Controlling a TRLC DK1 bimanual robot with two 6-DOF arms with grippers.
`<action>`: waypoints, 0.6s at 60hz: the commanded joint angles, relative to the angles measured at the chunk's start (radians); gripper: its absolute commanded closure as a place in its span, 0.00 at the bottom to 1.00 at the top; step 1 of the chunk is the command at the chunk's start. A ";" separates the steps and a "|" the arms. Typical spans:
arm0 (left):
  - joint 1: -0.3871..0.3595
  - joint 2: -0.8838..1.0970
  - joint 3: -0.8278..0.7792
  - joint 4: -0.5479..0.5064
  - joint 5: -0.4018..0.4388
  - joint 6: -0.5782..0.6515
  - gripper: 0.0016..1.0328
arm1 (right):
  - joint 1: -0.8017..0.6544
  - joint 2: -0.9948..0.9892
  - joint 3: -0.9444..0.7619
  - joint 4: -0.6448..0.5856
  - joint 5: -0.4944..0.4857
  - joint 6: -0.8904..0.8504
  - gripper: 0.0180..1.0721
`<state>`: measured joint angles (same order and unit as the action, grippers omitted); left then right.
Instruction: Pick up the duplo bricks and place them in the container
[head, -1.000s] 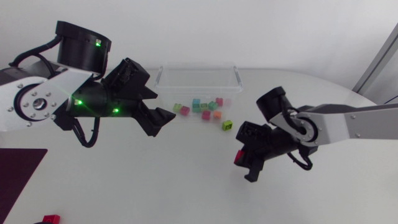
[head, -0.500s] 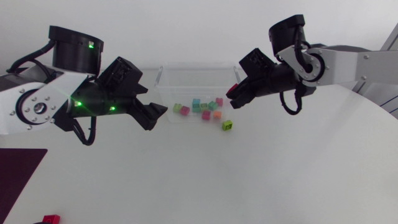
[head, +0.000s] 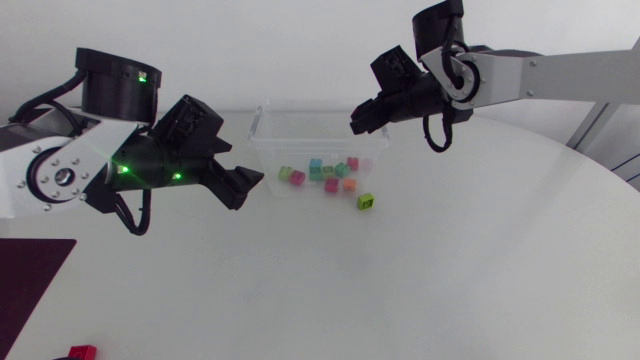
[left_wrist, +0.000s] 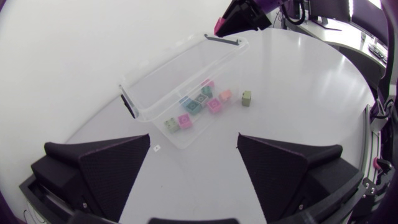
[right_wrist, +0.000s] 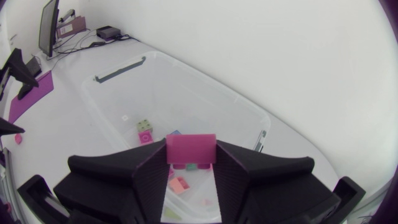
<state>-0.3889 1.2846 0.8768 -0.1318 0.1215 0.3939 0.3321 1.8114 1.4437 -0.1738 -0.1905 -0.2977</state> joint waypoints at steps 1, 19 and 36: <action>0.010 -0.001 -0.024 0.009 -0.003 0.014 0.05 | 0.005 0.065 0.044 0.014 0.022 0.026 0.66; 0.010 -0.011 -0.021 0.001 -0.003 0.017 0.05 | -0.002 0.026 0.035 0.016 0.057 0.057 0.07; 0.012 -0.013 -0.038 0.008 -0.003 0.022 0.05 | -0.004 -0.210 -0.269 0.083 0.155 0.127 0.07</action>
<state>-0.3870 1.2842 0.8692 -0.1314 0.1215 0.3946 0.3317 1.6367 1.2560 -0.0990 -0.0498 -0.2077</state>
